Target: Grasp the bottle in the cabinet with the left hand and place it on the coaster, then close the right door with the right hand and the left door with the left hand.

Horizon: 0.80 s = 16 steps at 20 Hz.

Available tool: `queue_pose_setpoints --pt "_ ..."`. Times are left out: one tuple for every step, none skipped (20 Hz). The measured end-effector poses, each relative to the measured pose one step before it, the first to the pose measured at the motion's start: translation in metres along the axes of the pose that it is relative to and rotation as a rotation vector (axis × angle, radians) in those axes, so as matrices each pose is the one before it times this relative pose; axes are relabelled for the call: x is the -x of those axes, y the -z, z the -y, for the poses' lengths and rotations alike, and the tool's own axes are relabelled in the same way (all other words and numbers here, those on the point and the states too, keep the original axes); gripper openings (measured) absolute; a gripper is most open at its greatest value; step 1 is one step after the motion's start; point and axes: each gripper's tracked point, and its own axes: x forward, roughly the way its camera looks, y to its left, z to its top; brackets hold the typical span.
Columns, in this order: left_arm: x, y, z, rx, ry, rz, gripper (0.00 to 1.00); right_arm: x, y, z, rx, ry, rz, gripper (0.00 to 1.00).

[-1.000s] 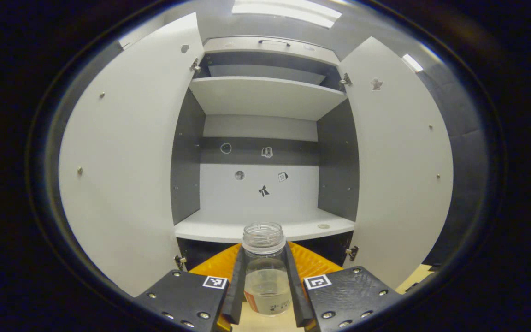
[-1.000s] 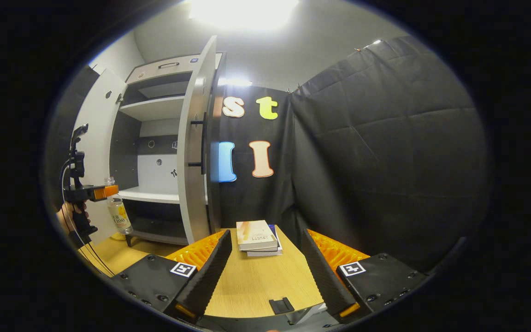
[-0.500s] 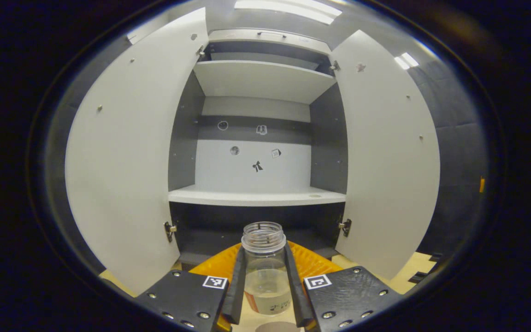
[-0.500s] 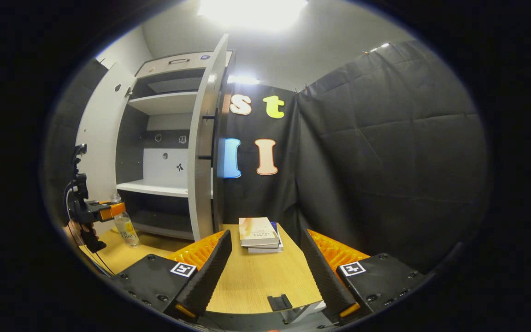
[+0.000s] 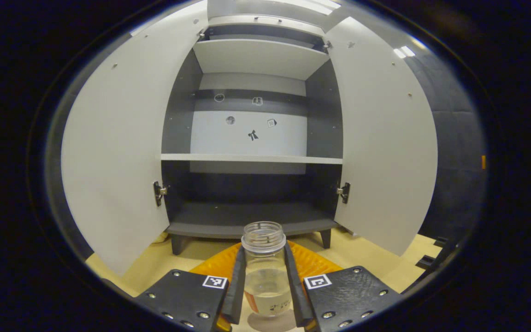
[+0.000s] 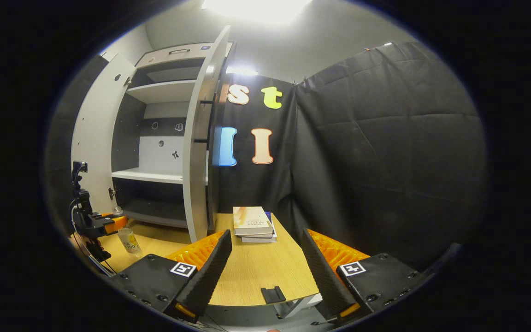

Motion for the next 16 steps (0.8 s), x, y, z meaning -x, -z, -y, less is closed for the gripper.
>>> queue_pose_setpoints --pt "0.00019 0.00893 0.00149 0.00219 -0.00213 -0.01292 0.46 -0.00117 0.00171 -0.00081 -0.00135 -0.00201 -0.00426 0.97" --pt "-0.00057 0.00741 0.0009 0.00233 -0.00334 -0.01406 0.46 -0.00021 0.0012 -0.0005 -0.00077 -0.00006 -0.00458 0.97" --pt "0.00089 0.00599 0.00164 0.00182 0.0002 -0.00904 0.46 0.00003 0.00081 0.00113 0.00121 0.00092 -0.00201 0.97" --pt "-0.00025 0.0045 0.00051 -0.00165 -0.00362 -0.00714 0.46 -0.00023 -0.00104 0.00023 0.00292 0.00193 0.00039 0.97" --pt "0.00043 0.00617 0.00016 -0.00134 -0.00245 -0.00783 0.46 -0.00085 -0.00028 0.00043 0.00342 0.00154 -0.00005 0.93" --pt "0.00138 0.00378 0.00041 -0.00106 -0.00322 -0.00341 0.46 -0.00051 -0.00064 0.00067 0.00297 0.00201 0.0005 0.93" --pt "0.00001 0.0046 0.00071 -0.00331 0.00018 -0.0036 0.46 -0.00063 0.00015 0.00161 0.00093 0.00342 0.00206 0.93" --pt "0.00033 0.00462 0.00004 -0.00463 -0.00289 -0.00721 0.45 0.00075 0.00042 0.00116 -0.00221 0.00385 0.00139 0.93" --pt "0.00108 0.00461 -0.00064 -0.00227 -0.00384 -0.00463 0.46 0.00047 0.00298 0.00058 -0.0066 0.00258 -0.00273 0.97" --pt "0.00058 -0.00482 0.00096 -0.00115 -0.00081 0.02012 0.46 0.00032 0.00156 -0.00013 -0.00922 0.00015 -0.00488 0.96" --pt "0.00389 0.00304 0.00098 -0.00208 -0.00206 -0.00734 0.46 0.00022 0.00348 -0.00016 -0.00811 0.00005 -0.00443 0.97" --pt "0.00075 0.00097 0.00015 -0.00286 -0.00084 -0.0035 0.46 -0.0002 0.00147 -0.00047 -0.00517 0.0005 -0.00313 0.97" --pt "0.00281 0.00052 0.00157 -0.00006 0.00091 -0.00641 0.46 0.00027 0.0015 0.00005 -0.0046 0.00119 -0.00006 0.97" --pt "0.00121 0.00267 0.00169 -0.00123 0.0039 -0.00654 0.46 -0.00017 -0.00013 -0.00091 -0.0055 -0.00067 0.00115 0.94" --pt "0.00344 0.00039 0.00081 -0.00495 -0.00291 -0.00474 0.51 -0.00093 0.00048 -0.00085 -0.00696 -0.00267 0.00101 0.97" --pt "0.00086 0.00048 0.00151 -0.0062 0.00174 -0.00695 0.54 -0.00037 -0.00026 -0.00159 -0.00587 -0.00364 -0.00095 0.97"
